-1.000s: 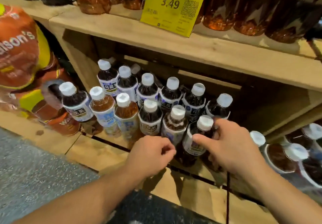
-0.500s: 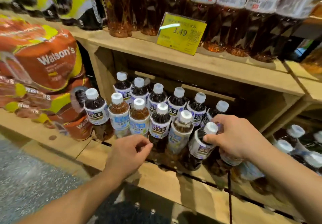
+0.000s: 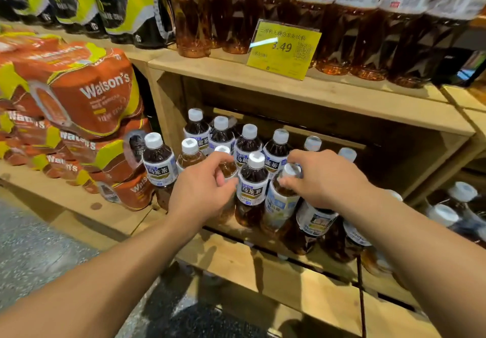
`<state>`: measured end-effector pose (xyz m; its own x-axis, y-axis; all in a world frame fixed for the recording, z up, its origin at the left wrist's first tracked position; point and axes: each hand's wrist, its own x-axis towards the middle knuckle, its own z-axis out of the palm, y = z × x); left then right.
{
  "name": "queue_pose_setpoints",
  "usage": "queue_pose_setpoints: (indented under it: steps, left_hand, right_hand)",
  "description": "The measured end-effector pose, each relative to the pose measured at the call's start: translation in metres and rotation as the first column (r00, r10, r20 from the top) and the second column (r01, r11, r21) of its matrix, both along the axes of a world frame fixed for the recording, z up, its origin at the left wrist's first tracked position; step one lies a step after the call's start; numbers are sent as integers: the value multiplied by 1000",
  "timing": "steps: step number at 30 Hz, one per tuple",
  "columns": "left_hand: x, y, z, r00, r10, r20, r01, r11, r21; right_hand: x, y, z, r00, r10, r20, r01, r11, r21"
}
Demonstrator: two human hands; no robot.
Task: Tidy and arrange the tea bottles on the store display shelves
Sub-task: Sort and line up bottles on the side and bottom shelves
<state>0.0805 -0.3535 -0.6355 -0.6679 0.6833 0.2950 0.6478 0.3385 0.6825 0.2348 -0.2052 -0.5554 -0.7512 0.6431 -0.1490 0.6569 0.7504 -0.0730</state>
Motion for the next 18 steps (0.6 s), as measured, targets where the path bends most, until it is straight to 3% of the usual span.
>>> queue_pose_setpoints:
  steps: [4,12,18]
  left_hand:
    - [-2,20,13,994,7,-106,-16,996,-85]
    - [-22,21,16,967,72,-246,-121,974,-190]
    - [-25,21,18,937,33,-348,-137,951,-278]
  right_hand:
    - [2,-4,-6,996,74,56,-78,994,72]
    - [3,-14,-5,997,75,10,-76,994,79]
    - [17,-29,23,989,102,-104,-91,991,100]
